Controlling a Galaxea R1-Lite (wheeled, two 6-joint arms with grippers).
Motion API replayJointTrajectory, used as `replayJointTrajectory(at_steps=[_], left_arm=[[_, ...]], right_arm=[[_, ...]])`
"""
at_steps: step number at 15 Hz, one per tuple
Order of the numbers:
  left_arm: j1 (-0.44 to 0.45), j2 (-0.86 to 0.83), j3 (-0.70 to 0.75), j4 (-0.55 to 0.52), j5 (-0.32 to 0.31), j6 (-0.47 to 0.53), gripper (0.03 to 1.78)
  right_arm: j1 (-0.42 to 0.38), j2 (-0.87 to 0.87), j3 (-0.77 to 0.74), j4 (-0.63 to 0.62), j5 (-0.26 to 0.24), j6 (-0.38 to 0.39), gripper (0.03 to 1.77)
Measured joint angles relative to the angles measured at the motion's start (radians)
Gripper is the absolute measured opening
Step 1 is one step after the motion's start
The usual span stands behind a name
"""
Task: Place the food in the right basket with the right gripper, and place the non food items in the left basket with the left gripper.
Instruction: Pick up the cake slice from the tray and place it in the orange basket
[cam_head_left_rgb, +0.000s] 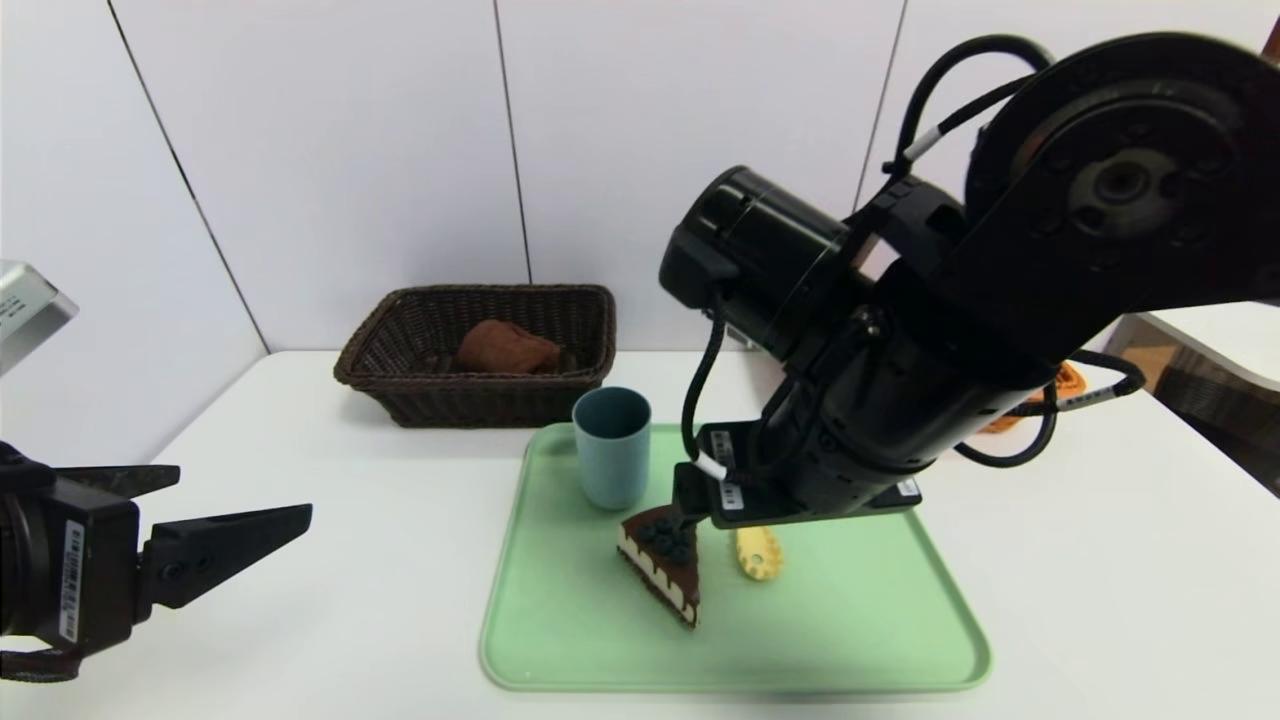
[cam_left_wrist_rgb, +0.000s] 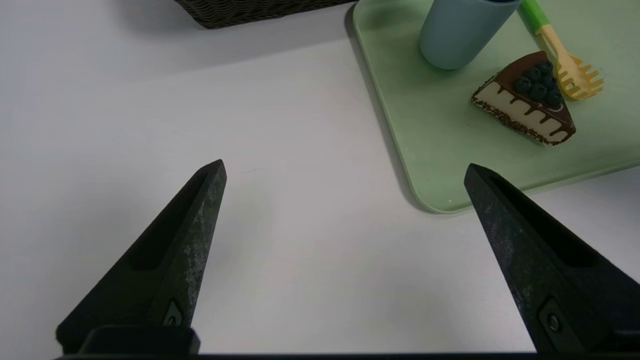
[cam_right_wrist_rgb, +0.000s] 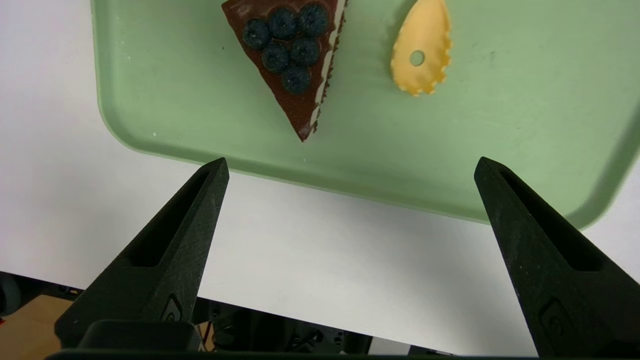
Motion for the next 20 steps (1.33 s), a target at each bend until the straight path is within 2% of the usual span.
replayJointTrajectory(at_steps=[2,7,20], left_arm=[[0.0,-0.003,0.0,0.0,0.0,0.0,1.69],[0.0,-0.01,-0.002,0.001,-0.001,0.001,1.69],[0.0,-0.022,-0.003,0.002,-0.001,0.003,1.69]], right_arm=[[0.007,0.03,0.0,-0.003,0.007,0.026,1.69],[0.016,0.081,0.0,-0.01,0.016,0.029,1.69],[0.041,0.166,0.006,-0.098,0.014,0.002,1.7]])
